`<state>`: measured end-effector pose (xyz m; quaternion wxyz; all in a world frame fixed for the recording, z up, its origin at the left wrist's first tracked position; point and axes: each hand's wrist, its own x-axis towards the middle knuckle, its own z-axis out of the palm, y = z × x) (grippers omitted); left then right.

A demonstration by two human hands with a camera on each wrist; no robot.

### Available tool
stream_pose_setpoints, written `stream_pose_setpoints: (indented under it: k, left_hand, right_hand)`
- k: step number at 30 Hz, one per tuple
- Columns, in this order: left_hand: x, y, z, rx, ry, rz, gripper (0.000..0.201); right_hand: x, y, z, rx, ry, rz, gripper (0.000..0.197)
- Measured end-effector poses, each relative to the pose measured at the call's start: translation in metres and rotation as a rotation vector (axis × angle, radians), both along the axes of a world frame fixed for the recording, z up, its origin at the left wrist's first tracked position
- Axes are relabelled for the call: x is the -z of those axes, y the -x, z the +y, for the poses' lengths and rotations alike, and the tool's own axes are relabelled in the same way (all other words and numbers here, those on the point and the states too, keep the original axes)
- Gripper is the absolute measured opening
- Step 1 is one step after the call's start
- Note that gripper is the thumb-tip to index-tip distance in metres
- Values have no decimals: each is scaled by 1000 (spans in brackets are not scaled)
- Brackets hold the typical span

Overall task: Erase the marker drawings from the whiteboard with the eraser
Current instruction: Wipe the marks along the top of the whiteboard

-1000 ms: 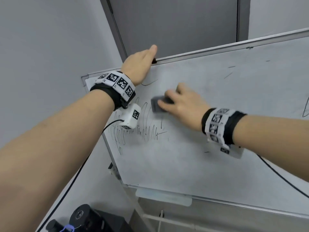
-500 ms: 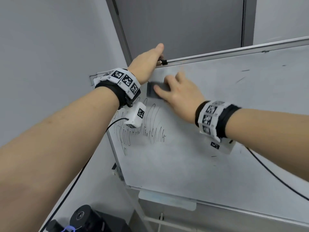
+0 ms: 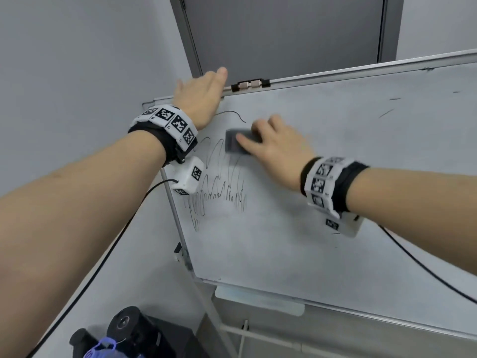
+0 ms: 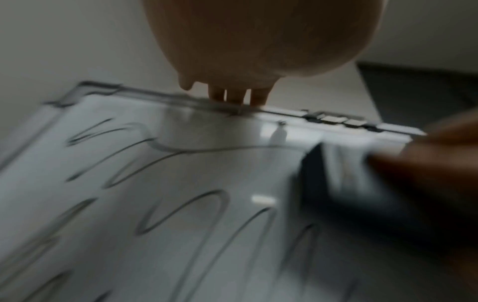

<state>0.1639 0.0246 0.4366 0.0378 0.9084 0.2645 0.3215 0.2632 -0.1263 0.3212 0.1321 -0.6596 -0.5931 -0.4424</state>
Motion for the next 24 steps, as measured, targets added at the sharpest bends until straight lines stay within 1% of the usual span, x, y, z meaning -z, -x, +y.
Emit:
stream_pose_setpoints:
  k: [2,3,5,6,8,10,12,14,15,17,18,20,22,24]
  left_hand:
    - [8,12,12,-85,-70,-32,59]
    - [12,17,15,-99,-90,-42,56]
    - [19,23,27,-62,-146,-65,59]
    - [20,24,29,-29,-155,-73,63]
    - [19,24,29,32,-171,-99,65]
    - [18,23,30,57,-178,-76,69]
    - [15,23,34,73,-187,-30,71]
    - [13,25,42,90,-180,-27,64]
    - [12,29,47,85,-181,-20,59]
    - [12,38,59,37,-188,-17,59]
    - [12,43,67,-17,-192,-9,60]
    - [13,51,80,-107,-179,-14,54]
    - [14,52,89,-123,-135,-33,47]
    - [17,49,96,-93,-114,-48,51]
  right_hand:
    - [-24,2,9,14,-90,12,51]
    - [-29,5,14,18,-114,14,51]
    - [-24,13,23,2,-113,2,51]
    - [-14,17,27,-14,-84,-18,52]
    - [22,25,33,-58,35,-63,54]
    - [65,32,34,-87,177,-78,52]
    - [103,39,33,-73,320,-87,49]
    - [122,46,31,-33,431,-105,49]
    - [122,48,32,-27,439,-103,49]
    - [100,46,38,-15,338,-71,50]
    - [82,42,43,-5,252,-47,50]
    - [38,33,54,10,75,5,51]
    - [-2,28,61,12,-51,54,51]
    - [-26,28,65,0,-124,89,50]
